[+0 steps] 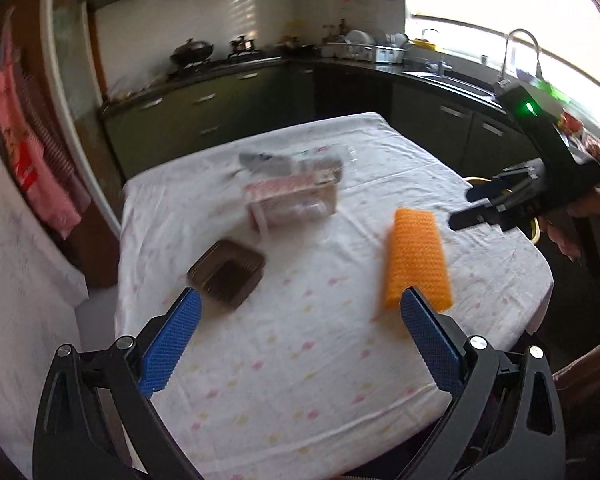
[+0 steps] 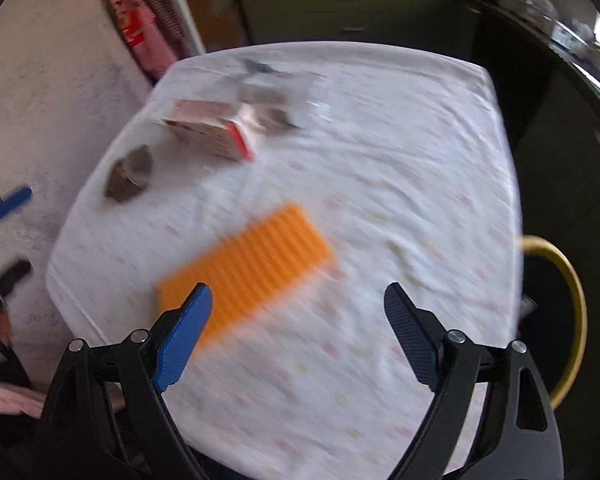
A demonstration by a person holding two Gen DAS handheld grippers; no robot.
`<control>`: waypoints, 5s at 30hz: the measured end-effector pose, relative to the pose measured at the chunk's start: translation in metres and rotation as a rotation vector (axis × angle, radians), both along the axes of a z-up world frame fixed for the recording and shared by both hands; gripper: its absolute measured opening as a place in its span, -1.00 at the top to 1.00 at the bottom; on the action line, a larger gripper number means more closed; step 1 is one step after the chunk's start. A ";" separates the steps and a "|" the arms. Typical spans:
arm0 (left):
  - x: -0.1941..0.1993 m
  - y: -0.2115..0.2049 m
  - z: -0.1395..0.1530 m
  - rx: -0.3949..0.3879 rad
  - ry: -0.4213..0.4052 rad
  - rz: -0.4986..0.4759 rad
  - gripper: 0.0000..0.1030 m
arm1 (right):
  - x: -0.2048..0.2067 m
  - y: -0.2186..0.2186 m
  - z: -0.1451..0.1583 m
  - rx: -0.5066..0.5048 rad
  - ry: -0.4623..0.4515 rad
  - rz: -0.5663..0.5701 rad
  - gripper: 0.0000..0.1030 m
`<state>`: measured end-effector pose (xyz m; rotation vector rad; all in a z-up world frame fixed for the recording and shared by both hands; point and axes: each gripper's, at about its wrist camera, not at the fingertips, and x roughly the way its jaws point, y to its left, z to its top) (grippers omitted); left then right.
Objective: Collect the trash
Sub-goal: 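Grasp the clear plastic cup with the right gripper and lift it, then carry the plastic cup over the yellow bin and open the right gripper, then grasp the orange foam mesh sleeve with the left gripper, then carry the mesh sleeve over the yellow bin and open the left gripper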
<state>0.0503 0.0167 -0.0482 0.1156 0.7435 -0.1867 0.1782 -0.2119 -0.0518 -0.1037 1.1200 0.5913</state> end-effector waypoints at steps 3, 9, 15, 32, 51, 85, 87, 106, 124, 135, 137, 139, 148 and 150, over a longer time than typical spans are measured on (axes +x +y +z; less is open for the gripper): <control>-0.004 0.020 -0.007 -0.024 0.014 0.034 -0.90 | 0.013 0.038 0.009 0.057 0.043 0.028 -0.61; -0.010 0.046 -0.015 -0.059 0.015 0.064 -0.90 | 0.041 0.107 0.021 0.095 0.106 0.036 -0.74; -0.013 0.063 -0.026 -0.087 0.032 0.071 -0.90 | 0.069 0.136 0.002 0.080 0.223 -0.043 -0.80; -0.015 0.077 -0.038 -0.137 0.048 0.064 -0.90 | 0.095 0.156 -0.035 -0.028 0.239 -0.138 -0.55; -0.008 0.036 -0.034 -0.107 0.059 -0.014 -0.90 | 0.034 -0.003 0.029 0.141 0.129 -0.257 -0.55; 0.058 -0.121 -0.055 -0.037 0.202 -0.285 -0.90 | -0.022 -0.277 -0.038 0.187 0.017 -0.746 -0.72; 0.065 -0.124 -0.058 -0.035 0.216 -0.292 -0.90 | -0.031 -0.273 -0.034 0.205 0.004 -0.738 -0.73; 0.129 -0.154 -0.102 0.018 0.320 -0.314 -0.82 | -0.050 -0.261 -0.038 0.205 -0.034 -0.709 -0.77; 0.113 -0.148 -0.054 -0.067 0.224 -0.316 0.72 | -0.051 -0.256 -0.032 0.204 -0.056 -0.698 -0.77; 0.123 -0.240 -0.020 -0.016 0.184 -0.513 0.71 | -0.070 -0.299 -0.035 0.161 -0.095 -0.800 -0.77; 0.129 -0.269 -0.018 -0.008 0.187 -0.569 0.71 | -0.075 -0.309 -0.035 0.149 -0.105 -0.822 -0.77; 0.135 -0.294 -0.018 0.000 0.194 -0.603 0.71 | -0.081 -0.322 -0.035 0.138 -0.113 -0.847 -0.77; 0.174 -0.401 -0.045 0.031 0.255 -0.662 0.68 | -0.098 -0.363 -0.046 0.115 -0.104 -0.917 -0.78; 0.180 -0.419 -0.053 0.039 0.258 -0.659 0.67 | -0.099 -0.368 -0.049 0.118 -0.096 -0.923 -0.78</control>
